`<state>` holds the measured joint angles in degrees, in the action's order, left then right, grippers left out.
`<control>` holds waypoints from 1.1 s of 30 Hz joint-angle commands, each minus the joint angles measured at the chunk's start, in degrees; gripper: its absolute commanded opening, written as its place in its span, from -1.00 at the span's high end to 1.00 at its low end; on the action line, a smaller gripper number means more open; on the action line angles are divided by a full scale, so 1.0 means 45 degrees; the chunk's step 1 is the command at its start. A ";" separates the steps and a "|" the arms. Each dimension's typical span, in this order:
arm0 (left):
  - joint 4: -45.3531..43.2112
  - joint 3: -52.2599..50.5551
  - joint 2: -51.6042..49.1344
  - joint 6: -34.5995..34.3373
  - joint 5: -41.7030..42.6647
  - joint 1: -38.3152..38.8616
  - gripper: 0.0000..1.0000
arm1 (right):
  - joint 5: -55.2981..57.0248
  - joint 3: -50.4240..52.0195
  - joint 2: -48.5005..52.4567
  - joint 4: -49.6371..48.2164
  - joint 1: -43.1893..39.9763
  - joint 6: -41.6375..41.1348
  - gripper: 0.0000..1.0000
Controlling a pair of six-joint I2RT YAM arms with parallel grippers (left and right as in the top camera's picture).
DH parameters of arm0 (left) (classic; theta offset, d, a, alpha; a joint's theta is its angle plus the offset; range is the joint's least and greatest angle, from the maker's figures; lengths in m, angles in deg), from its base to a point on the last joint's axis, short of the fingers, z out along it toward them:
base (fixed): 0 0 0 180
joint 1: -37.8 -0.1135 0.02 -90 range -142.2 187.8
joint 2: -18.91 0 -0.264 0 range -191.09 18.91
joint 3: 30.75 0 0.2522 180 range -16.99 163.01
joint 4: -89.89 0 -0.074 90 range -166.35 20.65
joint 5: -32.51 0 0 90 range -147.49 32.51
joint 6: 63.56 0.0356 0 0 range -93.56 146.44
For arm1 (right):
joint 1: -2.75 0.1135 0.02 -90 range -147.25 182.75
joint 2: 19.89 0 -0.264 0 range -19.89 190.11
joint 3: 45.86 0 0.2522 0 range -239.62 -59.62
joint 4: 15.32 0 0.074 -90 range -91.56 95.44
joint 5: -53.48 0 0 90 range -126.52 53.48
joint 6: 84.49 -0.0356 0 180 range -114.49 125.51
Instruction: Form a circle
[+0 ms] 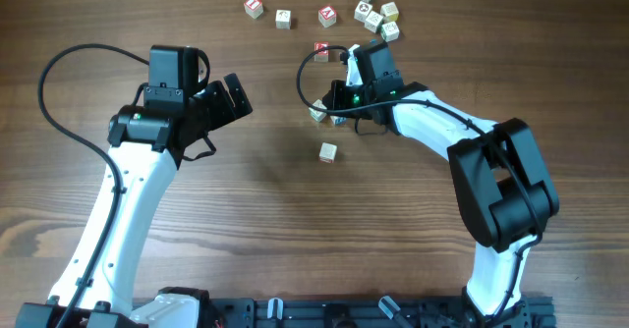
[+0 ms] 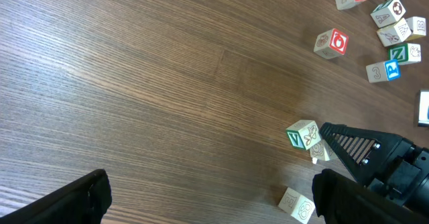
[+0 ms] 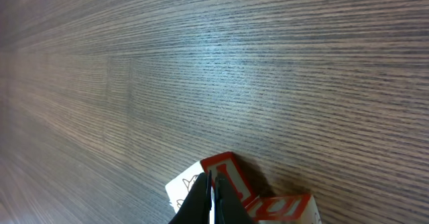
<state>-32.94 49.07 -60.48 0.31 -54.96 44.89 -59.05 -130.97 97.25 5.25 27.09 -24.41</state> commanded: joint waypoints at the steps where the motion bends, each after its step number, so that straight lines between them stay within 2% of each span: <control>1: -0.0029 0.0083 -0.0073 -0.0107 0.0102 -0.0068 -1.00 | -0.0136 -0.0180 0.0233 -0.0034 -0.0005 0.0010 0.91; 15: -0.0029 0.0083 -0.0073 -0.0107 0.0102 -0.0068 -1.00 | -0.0010 -0.0393 0.0209 -0.0155 -0.0782 0.0146 0.91; 22: -0.0029 0.0083 -0.0073 -0.0107 0.0102 -0.0068 -1.00 | 0.1316 -0.1195 -0.1622 0.2735 -0.1579 0.0267 0.91; 26: -0.0029 0.0083 -0.0073 -0.0107 0.0102 -0.0068 -1.00 | 0.2807 -0.1122 -0.2365 0.5178 -0.1535 -0.0913 0.91; 33: -0.0029 0.0083 -0.0073 -0.0107 0.0102 -0.0068 -1.00 | 0.3818 -0.0015 -0.2317 0.5207 -0.0685 -0.3322 0.91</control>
<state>-32.94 49.07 -60.48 0.31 -54.96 44.89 -46.87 -132.96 86.91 29.90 21.54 -32.56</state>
